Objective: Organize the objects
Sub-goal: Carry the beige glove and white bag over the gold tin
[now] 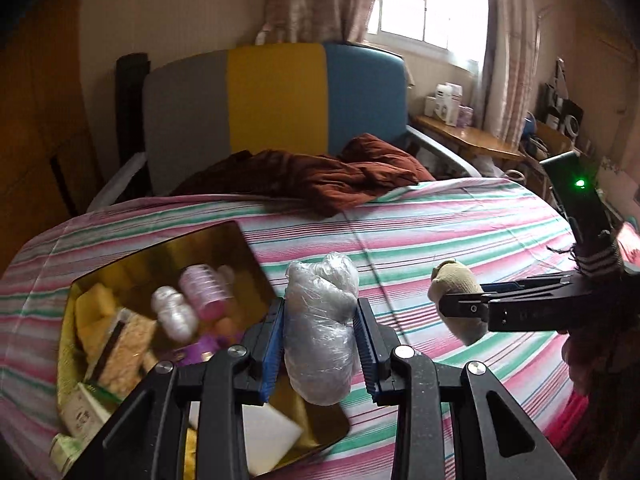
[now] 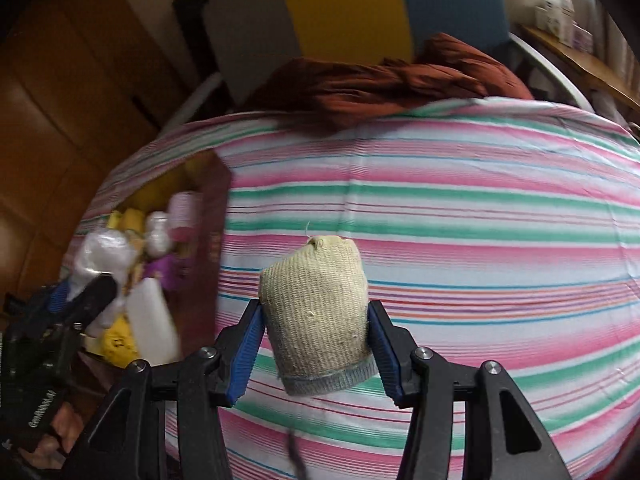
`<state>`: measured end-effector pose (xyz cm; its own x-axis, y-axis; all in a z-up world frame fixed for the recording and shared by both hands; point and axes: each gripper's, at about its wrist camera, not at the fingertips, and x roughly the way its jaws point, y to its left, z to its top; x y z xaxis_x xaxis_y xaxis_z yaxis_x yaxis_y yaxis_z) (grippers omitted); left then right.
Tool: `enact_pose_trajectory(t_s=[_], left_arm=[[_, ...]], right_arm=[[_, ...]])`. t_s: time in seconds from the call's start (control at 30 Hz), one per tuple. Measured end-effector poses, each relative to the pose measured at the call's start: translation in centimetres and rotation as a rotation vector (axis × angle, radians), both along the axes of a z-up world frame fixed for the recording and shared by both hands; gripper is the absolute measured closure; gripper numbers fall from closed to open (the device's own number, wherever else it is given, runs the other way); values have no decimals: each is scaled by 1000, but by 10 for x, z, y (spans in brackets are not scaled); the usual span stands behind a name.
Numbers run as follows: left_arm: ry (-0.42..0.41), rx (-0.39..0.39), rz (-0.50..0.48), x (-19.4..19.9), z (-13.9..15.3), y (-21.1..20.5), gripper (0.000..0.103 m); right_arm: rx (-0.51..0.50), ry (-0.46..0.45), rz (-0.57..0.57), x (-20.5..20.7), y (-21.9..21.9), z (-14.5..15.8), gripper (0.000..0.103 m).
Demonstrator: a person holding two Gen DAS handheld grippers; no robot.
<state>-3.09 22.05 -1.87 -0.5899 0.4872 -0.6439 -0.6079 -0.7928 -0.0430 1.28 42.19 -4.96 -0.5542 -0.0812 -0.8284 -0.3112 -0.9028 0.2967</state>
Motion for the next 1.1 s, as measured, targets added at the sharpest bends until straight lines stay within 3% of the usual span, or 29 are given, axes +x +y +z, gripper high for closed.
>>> enact_pose_trajectory(t_s=[0.4, 0.73, 1.1], left_arm=[[-29, 36, 117, -15, -1, -63, 69], [-54, 86, 351, -57, 1, -164, 69], [-40, 55, 383, -76, -5, -162, 69]], right_arm=[[-33, 114, 120, -27, -75, 17, 51], [0, 136, 260, -62, -144, 14, 51], [25, 131, 288, -97, -168, 7, 51]])
